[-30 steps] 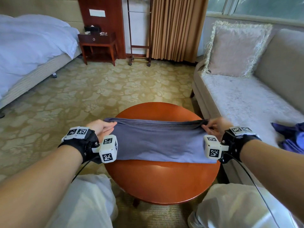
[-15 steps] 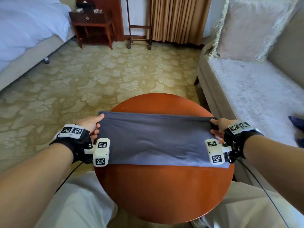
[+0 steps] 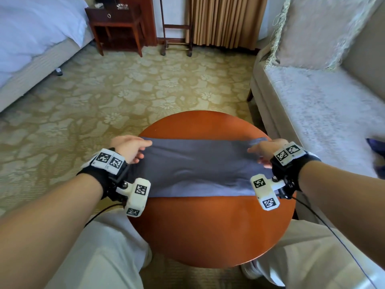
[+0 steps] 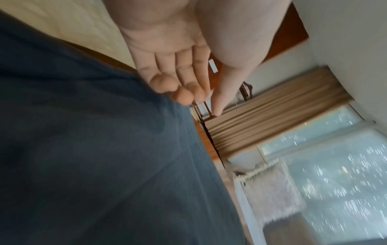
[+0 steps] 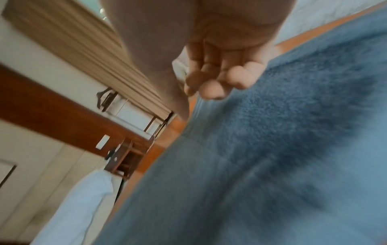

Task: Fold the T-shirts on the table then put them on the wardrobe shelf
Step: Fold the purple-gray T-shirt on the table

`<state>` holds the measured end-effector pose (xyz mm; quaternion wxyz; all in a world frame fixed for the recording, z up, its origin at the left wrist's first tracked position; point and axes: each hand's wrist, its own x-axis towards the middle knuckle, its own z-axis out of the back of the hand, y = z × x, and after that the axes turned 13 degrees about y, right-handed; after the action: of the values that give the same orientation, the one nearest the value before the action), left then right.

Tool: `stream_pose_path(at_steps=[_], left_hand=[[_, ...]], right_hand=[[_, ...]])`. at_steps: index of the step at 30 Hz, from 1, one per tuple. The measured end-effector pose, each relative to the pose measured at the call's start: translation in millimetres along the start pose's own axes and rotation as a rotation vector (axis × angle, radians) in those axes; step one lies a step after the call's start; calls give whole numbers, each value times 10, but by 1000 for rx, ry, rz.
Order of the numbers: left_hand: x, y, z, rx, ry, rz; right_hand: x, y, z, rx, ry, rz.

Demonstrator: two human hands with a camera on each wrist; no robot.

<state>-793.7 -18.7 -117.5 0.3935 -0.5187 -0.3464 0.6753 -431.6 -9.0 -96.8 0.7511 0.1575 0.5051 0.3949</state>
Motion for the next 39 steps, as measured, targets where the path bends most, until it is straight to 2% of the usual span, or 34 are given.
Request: stream_pose_path(at_steps=[2,4,7,10,13,16,18,20,21,22,24,25,27,29,31,35,39], left_hand=[[-170,-12,-163,141,68,-57],[-346,18,-342,315,175,-89],[-495,134,-536,585,359,-62],[-539,214,-596,829,354,-34],[-594,150,-602,939,387,10],[-613,108,-624,923,516,99],[-641,86,-639,799,616,184],[-679,31,-616,670,665,232],[-674,2,-581,625,637,198],[-644,-16,-526,600,554,120],[-557,-39,-377,637,296,-38],[-506,-34,-302,689,192,-71],[-441,10,-185,836,113,-46],[-430,84,-111,937,133,25],[-449,170,-82,925,153,44],[-510,272,-61,935,152,55],[-704,240,-157,1013,309,180]], right_hand=[[-126,30,-149,-182,165,-45],[-271,-40,-312,-268,237,-112],[-286,-264,-474,-391,229,-52],[-265,-359,-542,-542,220,3],[-244,-332,-524,-698,131,61],[-178,-292,-472,-765,76,105],[-147,-215,-436,-866,-1,117],[-139,-133,-436,-828,-73,136],[-149,-99,-452,-817,-105,123],[-176,-74,-480,-815,-146,86],[-235,-51,-568,-750,-225,34],[-288,-38,-622,-712,-248,22],[-404,-20,-731,-702,-199,-3],[-487,-29,-840,-800,-52,-53],[-512,-66,-922,-863,8,-65],[-427,-128,-919,-955,-22,18],[-403,-51,-785,-1093,-88,32]])
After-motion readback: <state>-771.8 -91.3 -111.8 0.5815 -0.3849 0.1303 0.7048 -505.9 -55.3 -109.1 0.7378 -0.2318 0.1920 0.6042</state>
